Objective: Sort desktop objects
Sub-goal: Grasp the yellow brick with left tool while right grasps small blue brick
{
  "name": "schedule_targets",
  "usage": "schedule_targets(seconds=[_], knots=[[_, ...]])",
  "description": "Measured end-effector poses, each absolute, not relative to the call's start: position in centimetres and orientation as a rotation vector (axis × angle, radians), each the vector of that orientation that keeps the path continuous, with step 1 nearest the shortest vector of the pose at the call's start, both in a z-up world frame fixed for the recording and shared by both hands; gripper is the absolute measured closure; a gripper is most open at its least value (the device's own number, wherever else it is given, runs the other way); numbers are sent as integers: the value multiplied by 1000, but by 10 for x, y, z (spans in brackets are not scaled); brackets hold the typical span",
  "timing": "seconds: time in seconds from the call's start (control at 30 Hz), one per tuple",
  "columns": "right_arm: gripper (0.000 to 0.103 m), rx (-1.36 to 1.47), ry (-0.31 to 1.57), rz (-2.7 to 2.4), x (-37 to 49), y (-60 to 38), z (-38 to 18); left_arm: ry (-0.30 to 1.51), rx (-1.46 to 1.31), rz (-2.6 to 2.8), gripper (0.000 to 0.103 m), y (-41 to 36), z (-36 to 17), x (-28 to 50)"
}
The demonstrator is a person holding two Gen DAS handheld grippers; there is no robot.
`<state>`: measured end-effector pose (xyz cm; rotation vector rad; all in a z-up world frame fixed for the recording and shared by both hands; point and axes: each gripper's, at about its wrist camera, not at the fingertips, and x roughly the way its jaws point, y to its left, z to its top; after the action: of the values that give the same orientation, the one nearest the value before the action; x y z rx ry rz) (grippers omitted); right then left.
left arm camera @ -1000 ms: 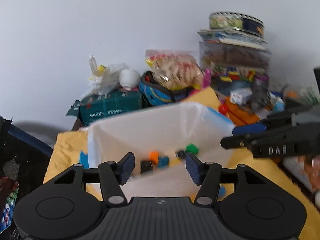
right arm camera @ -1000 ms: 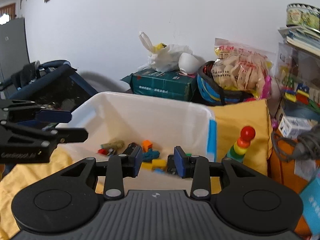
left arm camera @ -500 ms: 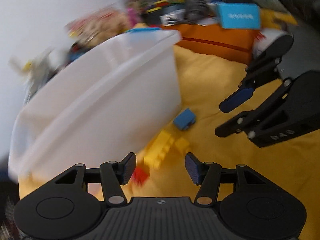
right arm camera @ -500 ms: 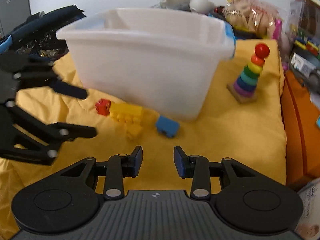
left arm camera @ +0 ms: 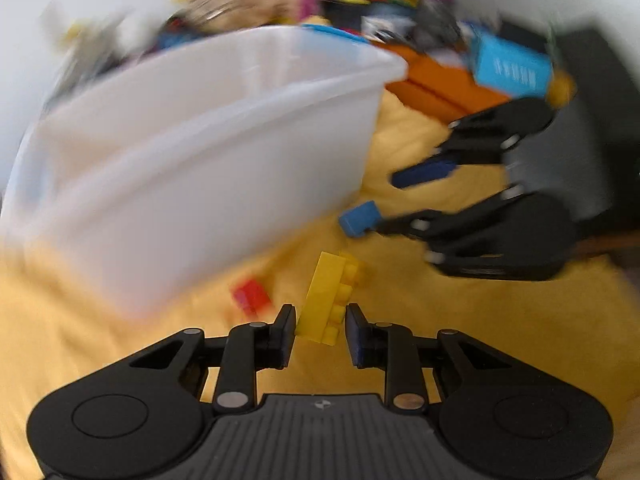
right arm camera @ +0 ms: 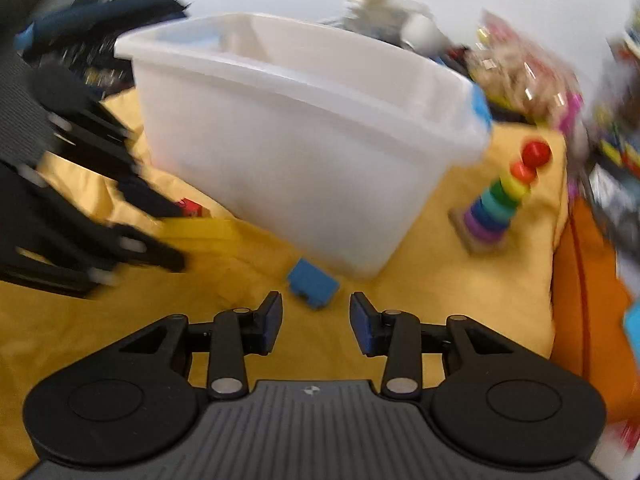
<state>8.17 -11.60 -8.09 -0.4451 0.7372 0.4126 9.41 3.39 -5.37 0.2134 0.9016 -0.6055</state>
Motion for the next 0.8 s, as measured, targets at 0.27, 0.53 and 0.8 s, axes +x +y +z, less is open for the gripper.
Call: schedule_targets(seconds=[0.27,0.53,0.8], knots=[[64,-761,676,537,84,-94,-106,1090,-135,-558,73,66,-85,49],[66,-621,727,563,107,-104,-106,1064,-189,-520,69,66,-93,40],[68,-556,768,580,119,-104,-106,963,18,-459,60,54,-75,15]])
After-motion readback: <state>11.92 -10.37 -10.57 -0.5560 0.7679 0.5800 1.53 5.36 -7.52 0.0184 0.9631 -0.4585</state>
